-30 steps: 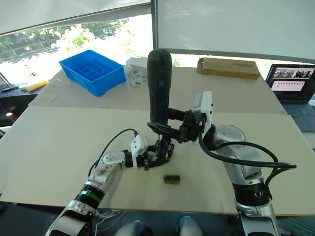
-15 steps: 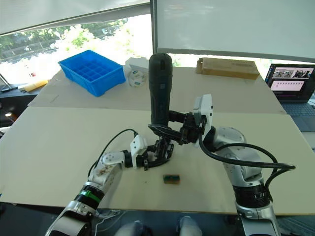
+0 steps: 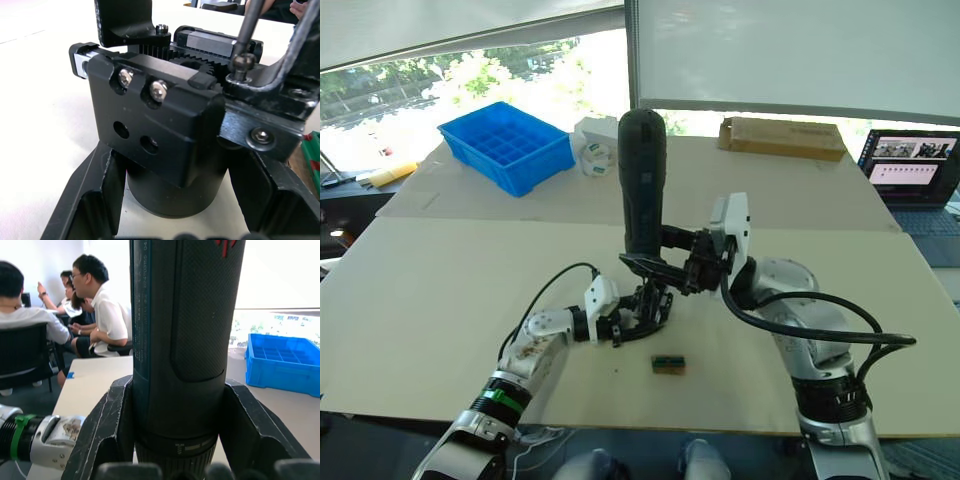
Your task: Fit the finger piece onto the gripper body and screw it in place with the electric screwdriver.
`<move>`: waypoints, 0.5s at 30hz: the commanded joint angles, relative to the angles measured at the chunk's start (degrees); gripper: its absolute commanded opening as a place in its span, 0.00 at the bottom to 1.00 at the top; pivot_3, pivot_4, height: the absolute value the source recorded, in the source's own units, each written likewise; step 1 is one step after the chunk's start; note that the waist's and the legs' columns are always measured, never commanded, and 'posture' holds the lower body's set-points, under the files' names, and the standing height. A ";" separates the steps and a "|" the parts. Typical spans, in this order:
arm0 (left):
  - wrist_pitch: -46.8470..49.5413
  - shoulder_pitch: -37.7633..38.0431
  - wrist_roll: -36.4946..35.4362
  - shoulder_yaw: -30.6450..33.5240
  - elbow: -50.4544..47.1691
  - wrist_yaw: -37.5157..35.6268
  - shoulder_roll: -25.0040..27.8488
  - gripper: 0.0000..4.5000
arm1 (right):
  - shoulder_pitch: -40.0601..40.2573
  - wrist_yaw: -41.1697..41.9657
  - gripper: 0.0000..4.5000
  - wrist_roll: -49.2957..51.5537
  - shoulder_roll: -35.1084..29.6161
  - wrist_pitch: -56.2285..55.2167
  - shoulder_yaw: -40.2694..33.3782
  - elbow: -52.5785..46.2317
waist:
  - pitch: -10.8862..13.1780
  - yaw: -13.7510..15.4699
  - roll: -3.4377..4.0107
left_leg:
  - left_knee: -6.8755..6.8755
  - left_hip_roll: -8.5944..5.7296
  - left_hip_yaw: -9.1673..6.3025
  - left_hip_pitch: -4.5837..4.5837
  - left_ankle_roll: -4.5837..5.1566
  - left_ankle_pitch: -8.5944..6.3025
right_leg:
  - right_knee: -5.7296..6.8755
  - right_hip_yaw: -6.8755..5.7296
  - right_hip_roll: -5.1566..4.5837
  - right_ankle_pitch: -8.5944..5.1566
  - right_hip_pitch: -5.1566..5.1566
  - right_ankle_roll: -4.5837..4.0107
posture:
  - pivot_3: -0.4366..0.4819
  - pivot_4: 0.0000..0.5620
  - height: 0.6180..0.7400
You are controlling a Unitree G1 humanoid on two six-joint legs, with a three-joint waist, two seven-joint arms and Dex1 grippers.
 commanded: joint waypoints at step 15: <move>0.88 1.78 0.04 -1.15 -0.34 -0.90 -0.08 0.54 | -3.21 -1.58 0.43 4.89 1.14 -1.40 -5.00 -2.19 | 0.00 0.03 0.00 | 0.00 0.01 -0.01 0.00 0.00 0.00 | 0.00 0.00 -0.02 0.01 0.00 -0.01 | 0.48 0.27 1.00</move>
